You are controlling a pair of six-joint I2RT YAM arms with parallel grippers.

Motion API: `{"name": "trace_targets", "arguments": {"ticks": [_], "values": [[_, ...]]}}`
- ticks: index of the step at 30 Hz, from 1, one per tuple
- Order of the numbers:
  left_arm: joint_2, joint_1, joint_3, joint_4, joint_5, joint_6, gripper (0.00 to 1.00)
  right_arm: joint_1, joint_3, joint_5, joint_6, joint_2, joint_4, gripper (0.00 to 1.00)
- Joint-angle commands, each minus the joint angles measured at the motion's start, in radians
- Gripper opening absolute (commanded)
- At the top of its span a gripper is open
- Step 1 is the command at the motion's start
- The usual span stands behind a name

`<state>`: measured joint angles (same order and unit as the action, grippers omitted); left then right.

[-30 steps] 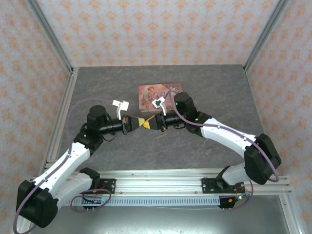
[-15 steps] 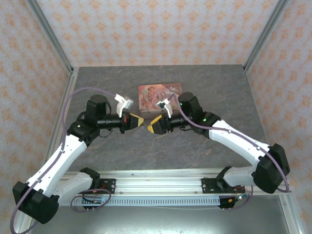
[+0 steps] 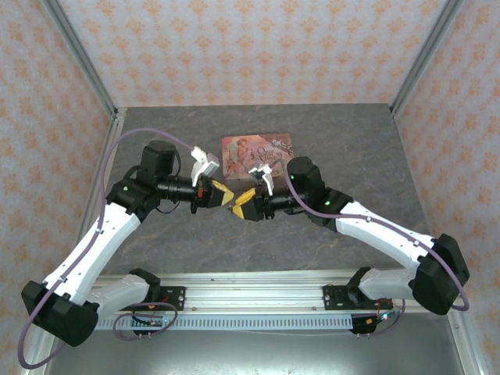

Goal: Unlock the padlock with the key

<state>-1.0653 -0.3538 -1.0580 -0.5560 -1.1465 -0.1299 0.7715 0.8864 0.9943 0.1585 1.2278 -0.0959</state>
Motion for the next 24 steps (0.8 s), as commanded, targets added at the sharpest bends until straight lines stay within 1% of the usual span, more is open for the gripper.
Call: {"name": "trace_targets", "arguments": {"ticks": [1,11,15,17,24], "values": [[0.005,-0.007,-0.027,-0.021,-0.041,-0.022,0.00,0.006,-0.008,0.015,0.014,-0.040,-0.101,0.39],[-0.011,-0.007,-0.031,-0.009,-0.064,0.008,0.00,0.026,0.005,0.018,-0.004,-0.030,-0.111,0.38],[-0.017,-0.007,-0.036,-0.009,-0.080,0.018,0.00,0.033,0.017,0.024,-0.012,-0.011,-0.115,0.35],[-0.019,-0.007,-0.039,-0.012,-0.082,0.019,0.00,0.034,0.023,0.029,-0.015,-0.001,-0.114,0.33],[-0.015,-0.007,-0.042,-0.022,-0.096,0.021,0.00,0.037,0.023,0.031,-0.019,0.010,-0.111,0.14]]}}
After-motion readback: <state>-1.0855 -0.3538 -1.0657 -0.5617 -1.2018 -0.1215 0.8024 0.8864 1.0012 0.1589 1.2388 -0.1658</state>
